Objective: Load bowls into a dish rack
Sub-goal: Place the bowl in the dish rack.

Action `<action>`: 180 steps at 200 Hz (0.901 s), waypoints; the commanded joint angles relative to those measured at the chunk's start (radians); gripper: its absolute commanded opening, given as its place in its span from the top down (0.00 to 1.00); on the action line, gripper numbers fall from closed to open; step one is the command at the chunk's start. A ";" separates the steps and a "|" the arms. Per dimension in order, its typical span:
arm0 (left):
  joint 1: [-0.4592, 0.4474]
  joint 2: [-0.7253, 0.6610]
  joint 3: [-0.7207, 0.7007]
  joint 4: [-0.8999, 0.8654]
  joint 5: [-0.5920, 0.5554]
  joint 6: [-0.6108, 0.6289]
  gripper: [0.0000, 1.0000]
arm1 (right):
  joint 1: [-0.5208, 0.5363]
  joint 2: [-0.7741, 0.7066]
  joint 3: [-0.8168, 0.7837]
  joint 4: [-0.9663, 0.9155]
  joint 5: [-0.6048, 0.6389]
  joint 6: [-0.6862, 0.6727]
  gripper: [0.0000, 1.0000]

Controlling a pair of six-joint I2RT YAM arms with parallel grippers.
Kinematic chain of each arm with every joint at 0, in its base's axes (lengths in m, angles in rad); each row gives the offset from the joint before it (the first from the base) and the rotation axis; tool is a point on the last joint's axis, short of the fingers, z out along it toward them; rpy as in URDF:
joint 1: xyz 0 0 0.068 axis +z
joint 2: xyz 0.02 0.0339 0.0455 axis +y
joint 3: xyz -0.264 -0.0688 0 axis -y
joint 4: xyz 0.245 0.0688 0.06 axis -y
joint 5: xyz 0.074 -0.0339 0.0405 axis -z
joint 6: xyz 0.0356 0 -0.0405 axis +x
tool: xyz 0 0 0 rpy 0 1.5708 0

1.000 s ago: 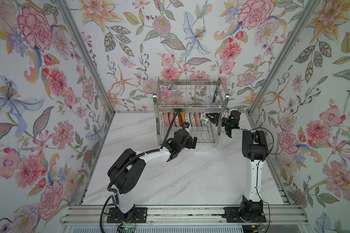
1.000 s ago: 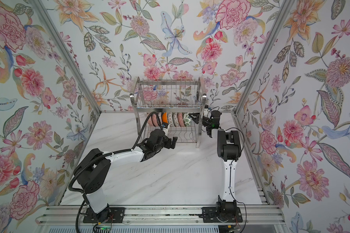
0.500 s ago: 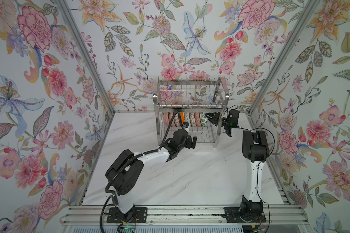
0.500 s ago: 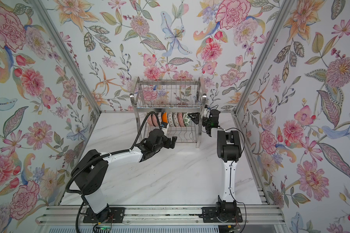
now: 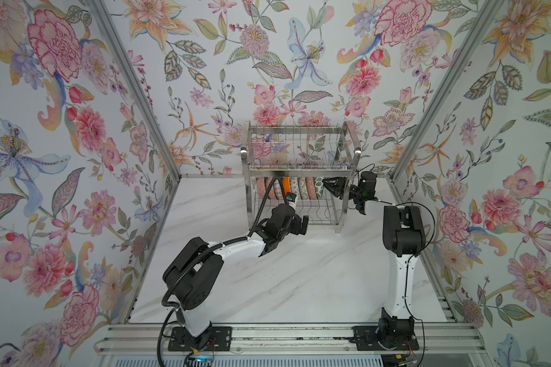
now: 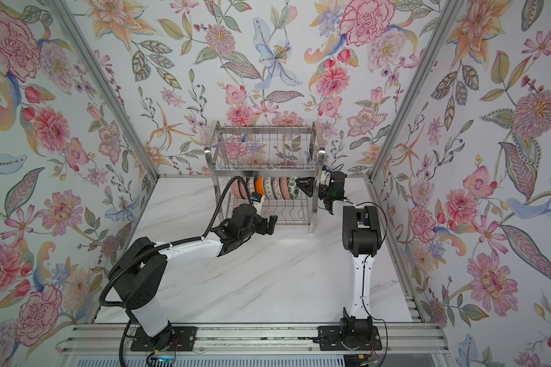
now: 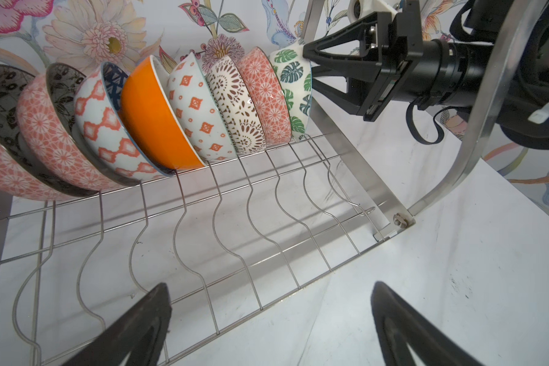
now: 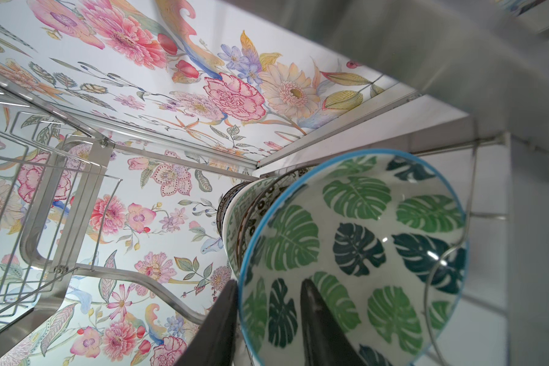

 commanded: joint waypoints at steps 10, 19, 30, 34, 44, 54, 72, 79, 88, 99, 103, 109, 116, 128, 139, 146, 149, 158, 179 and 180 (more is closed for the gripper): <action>-0.010 -0.041 -0.016 -0.016 -0.025 -0.017 0.01 | -0.008 -0.063 -0.007 -0.052 0.000 -0.049 0.63; -0.010 -0.041 -0.018 -0.017 -0.025 -0.019 0.01 | -0.008 -0.068 -0.007 -0.064 -0.001 -0.058 0.62; -0.009 -0.044 -0.020 -0.018 -0.026 -0.020 0.01 | -0.011 -0.074 -0.010 -0.073 -0.002 -0.065 0.62; -0.010 -0.046 -0.021 -0.018 -0.026 -0.022 0.01 | -0.011 -0.077 -0.014 -0.074 -0.003 -0.066 0.61; -0.009 -0.049 -0.023 -0.018 -0.025 -0.023 0.01 | -0.014 -0.084 -0.021 -0.074 -0.004 -0.067 0.61; -0.010 -0.051 -0.026 -0.017 -0.028 -0.021 0.01 | -0.017 -0.093 -0.030 -0.077 -0.003 -0.071 0.60; -0.011 -0.060 -0.030 -0.019 -0.038 -0.007 0.01 | -0.024 -0.114 -0.045 -0.093 -0.003 -0.087 0.58; -0.012 -0.063 -0.031 -0.020 -0.047 0.002 0.01 | -0.028 -0.121 -0.052 -0.106 0.002 -0.097 0.56; -0.009 -0.070 -0.035 -0.022 -0.060 0.019 0.01 | -0.033 -0.135 -0.059 -0.129 0.006 -0.115 0.55; -0.011 -0.078 -0.041 -0.024 -0.076 0.041 0.01 | -0.043 -0.151 -0.067 -0.154 0.009 -0.135 0.53; -0.009 -0.083 -0.044 -0.024 -0.080 0.049 0.01 | -0.045 -0.157 -0.072 -0.161 0.010 -0.141 0.53; -0.011 -0.088 -0.051 -0.021 -0.087 0.060 0.01 | -0.052 -0.166 -0.079 -0.172 0.012 -0.148 0.52; -0.009 -0.097 -0.060 -0.020 -0.099 0.076 0.01 | -0.059 -0.179 -0.087 -0.185 0.015 -0.157 0.52; -0.010 -0.115 -0.079 -0.015 -0.124 0.105 0.01 | -0.073 -0.199 -0.104 -0.209 0.019 -0.175 0.51; -0.010 -0.133 -0.099 -0.012 -0.151 0.131 0.01 | -0.088 -0.223 -0.121 -0.238 0.031 -0.196 0.49; -0.009 -0.146 -0.115 -0.008 -0.166 0.146 0.01 | -0.099 -0.239 -0.134 -0.263 0.041 -0.212 0.48; -0.008 -0.153 -0.123 -0.006 -0.174 0.149 0.01 | -0.102 -0.248 -0.140 -0.273 0.047 -0.221 0.47; -0.009 -0.173 -0.149 0.002 -0.202 0.159 0.01 | -0.116 -0.269 -0.155 -0.301 0.059 -0.247 0.46; -0.009 -0.240 -0.220 0.029 -0.287 0.180 0.01 | -0.150 -0.325 -0.193 -0.385 0.101 -0.297 0.39; -0.009 -0.244 -0.224 0.030 -0.294 0.181 0.01 | -0.152 -0.327 -0.196 -0.388 0.103 -0.299 0.39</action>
